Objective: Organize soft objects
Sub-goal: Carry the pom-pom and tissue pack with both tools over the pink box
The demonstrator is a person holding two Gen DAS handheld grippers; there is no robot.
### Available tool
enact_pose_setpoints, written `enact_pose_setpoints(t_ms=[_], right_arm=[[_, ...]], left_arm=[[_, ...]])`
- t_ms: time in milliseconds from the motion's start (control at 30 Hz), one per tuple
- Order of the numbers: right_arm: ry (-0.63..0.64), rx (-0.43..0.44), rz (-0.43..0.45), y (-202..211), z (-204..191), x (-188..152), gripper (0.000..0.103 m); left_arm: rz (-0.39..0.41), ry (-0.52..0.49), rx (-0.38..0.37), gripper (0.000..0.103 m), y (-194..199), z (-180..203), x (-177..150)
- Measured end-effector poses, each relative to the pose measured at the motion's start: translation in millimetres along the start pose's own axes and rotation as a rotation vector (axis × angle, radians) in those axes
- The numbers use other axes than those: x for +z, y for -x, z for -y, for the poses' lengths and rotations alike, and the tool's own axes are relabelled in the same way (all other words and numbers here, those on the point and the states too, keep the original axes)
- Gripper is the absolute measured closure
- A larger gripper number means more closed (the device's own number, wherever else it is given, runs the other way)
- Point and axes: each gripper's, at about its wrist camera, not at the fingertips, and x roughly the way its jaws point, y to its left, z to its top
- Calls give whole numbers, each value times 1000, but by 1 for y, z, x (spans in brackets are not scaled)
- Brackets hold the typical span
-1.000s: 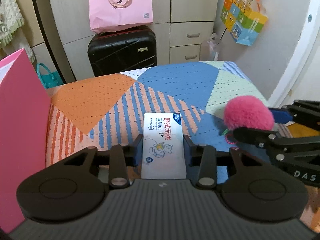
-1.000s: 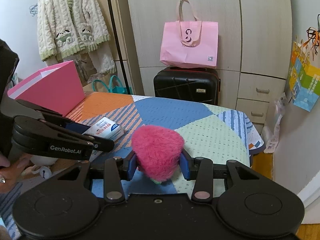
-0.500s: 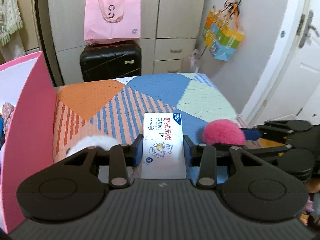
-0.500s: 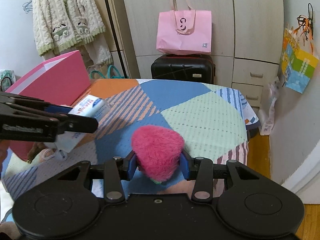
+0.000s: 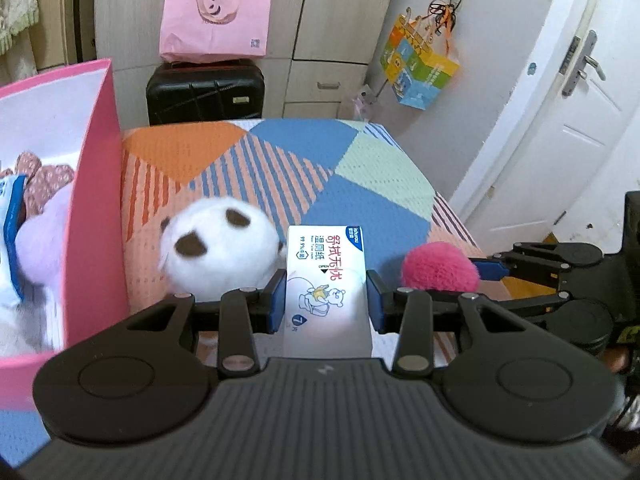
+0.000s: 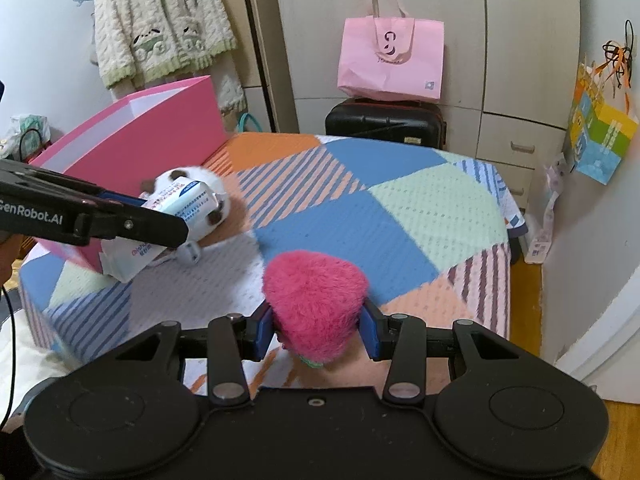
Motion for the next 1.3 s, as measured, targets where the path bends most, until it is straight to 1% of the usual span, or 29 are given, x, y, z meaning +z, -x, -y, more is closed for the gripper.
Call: enact_pose_setpoints(t_ms=[67,200,333,400,467,533,667,733,833,933,1033,1133,1200,1300], right_arm=[[6,12,-6,4,-7,-2,55],[21,44,-19,12,-23,-2,55],[43,84,-51,19,-39,-1,55],[75,94,-67,22,-49,0,55],[114,108,-75,26,-61,1,55],[146,141,-88,30,-72,4,55],[201,194,-87,36,-96,11,55],[226,210,-76,37,-107,15,55],[275,230,-42,42,-127,22,55],[317,251,-6,44,-145,33,55],[341,269,37,45,-160,47,55],[356,277,97,50,-174,58,55],[374,263,138,52,-182,64,54],[369,269,162,49,-185,77,54]], left_arm=[[-14,7,-26,64,7,-3,-6],[0,-15,25,64,27,-5,-22],[-9,0,12,64,50,-15,-35],[-16,-6,16,64,61,-19,-40],[-29,-12,16,64,70,-23,-45],[-49,-11,9,64,78,-28,-47],[-94,2,-2,64,93,-41,-53],[-106,-1,10,64,103,-49,-54],[-93,-12,33,64,120,-56,-55],[-62,-4,35,64,137,-66,-50],[-25,3,2,64,149,-74,-44],[11,-10,-18,64,159,-77,-39],[39,-27,1,64,165,-78,-33],[74,-48,16,64,174,-84,-21]])
